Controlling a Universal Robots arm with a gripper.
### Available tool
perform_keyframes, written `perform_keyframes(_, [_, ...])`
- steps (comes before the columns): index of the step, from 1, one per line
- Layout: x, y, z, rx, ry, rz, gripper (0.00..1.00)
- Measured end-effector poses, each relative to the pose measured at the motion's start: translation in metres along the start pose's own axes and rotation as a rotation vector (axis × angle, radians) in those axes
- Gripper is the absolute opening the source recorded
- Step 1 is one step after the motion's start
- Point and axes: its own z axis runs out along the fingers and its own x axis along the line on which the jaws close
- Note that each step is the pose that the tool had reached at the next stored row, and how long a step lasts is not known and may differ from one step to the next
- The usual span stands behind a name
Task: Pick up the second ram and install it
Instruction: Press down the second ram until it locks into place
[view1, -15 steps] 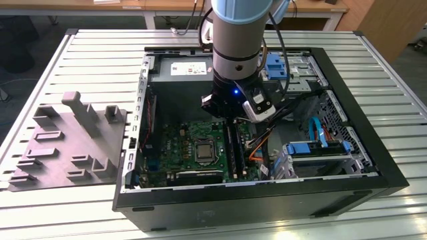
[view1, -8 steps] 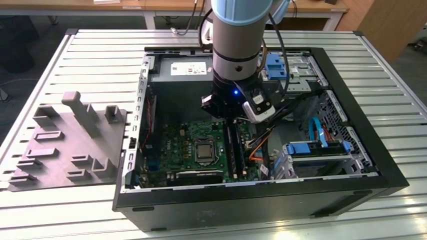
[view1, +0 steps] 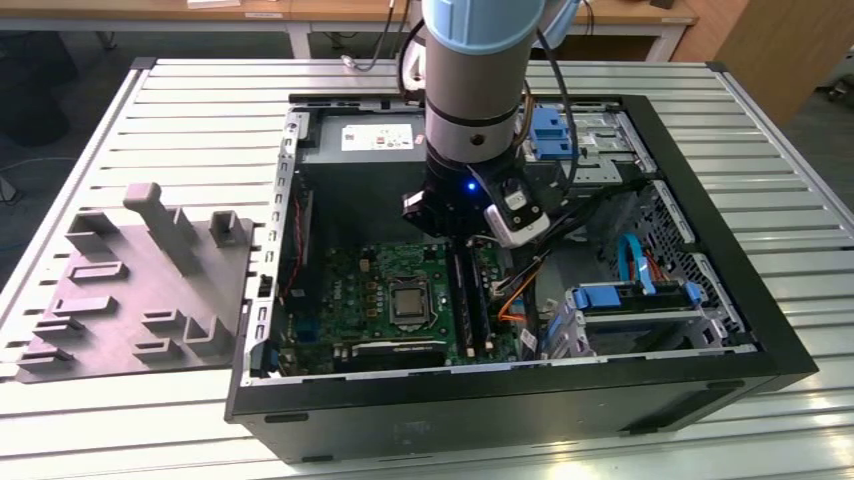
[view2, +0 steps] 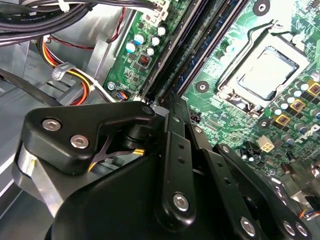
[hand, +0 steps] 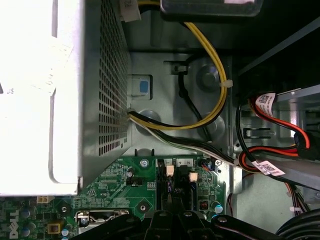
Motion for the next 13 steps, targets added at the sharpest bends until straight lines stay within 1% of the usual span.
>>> perform_keyframes(13, [0.0002,-0.0001,0.0032,0.0,0.0001,0.0,0.11])
